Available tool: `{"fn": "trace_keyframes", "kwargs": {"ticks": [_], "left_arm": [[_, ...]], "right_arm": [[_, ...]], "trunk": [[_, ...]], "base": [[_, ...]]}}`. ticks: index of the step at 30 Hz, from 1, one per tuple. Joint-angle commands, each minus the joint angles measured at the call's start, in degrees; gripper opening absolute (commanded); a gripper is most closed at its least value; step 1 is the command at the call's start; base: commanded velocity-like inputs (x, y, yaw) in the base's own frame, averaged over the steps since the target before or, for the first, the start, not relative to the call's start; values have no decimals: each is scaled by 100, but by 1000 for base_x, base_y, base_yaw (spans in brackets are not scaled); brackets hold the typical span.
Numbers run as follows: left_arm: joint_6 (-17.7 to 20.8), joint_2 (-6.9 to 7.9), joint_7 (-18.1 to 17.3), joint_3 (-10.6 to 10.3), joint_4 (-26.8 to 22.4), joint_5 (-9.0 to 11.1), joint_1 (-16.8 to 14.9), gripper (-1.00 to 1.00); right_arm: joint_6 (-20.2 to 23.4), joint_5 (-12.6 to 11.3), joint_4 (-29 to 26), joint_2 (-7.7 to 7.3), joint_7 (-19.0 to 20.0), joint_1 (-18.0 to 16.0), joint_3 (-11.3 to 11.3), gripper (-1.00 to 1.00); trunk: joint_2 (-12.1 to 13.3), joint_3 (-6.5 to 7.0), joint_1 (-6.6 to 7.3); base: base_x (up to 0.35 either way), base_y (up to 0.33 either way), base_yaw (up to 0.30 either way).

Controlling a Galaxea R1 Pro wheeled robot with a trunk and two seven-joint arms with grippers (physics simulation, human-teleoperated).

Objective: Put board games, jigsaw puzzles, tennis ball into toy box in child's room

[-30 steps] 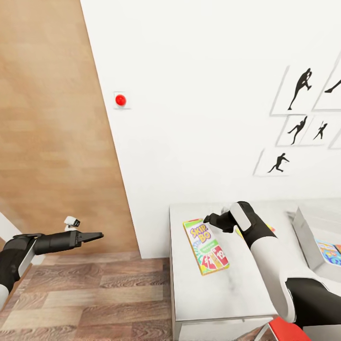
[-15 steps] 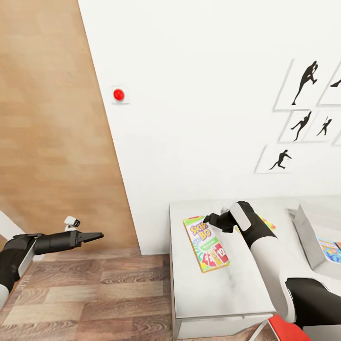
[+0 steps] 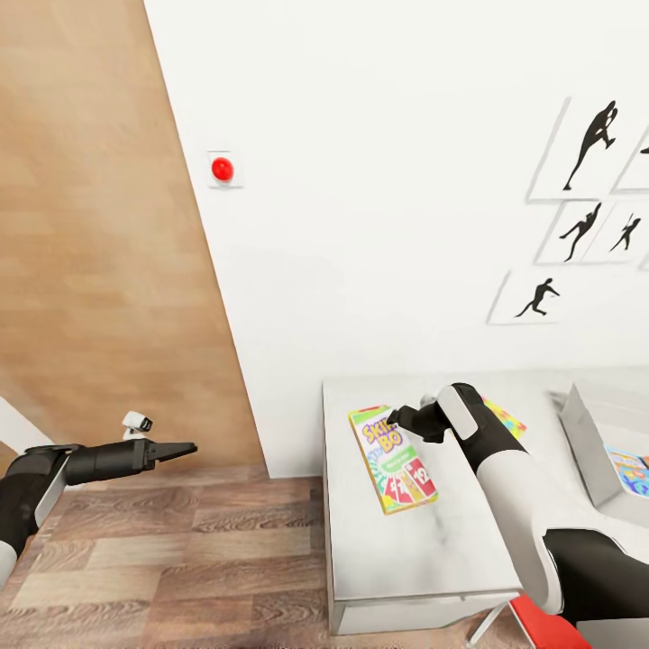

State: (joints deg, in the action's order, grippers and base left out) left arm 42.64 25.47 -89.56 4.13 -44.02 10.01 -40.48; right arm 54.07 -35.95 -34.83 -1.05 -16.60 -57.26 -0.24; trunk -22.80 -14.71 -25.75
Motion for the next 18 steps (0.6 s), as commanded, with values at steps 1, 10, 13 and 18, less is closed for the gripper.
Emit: {"fn": "trace_keyframes", "kwargs": {"ticks": [1,10,13,18], "left_arm": [[61,2,-22,-2,-1,1,-4,100],[61,2,-24,6,-1,1,-4,100],[61,2,-25,8,-1,1,-4,100],[61,2,-26,9,-1,1,-4,100]], "right_arm": [[15,-61,-6,0,-52,-4,-2,100],[20,-62,-6,0,-51,-4,-2,100],[23,-64,-6,0,-48,-4,-2,100],[24,-67,-6,2,-46,-4,-2,100]], "trunk": [[-12,-21,-3],[-12,-106,-3],[-12,-134,-3],[-12,-181,-3]], "base": [[0,0,0],[0,0,0],[0,0,0],[0,0,0]]}}
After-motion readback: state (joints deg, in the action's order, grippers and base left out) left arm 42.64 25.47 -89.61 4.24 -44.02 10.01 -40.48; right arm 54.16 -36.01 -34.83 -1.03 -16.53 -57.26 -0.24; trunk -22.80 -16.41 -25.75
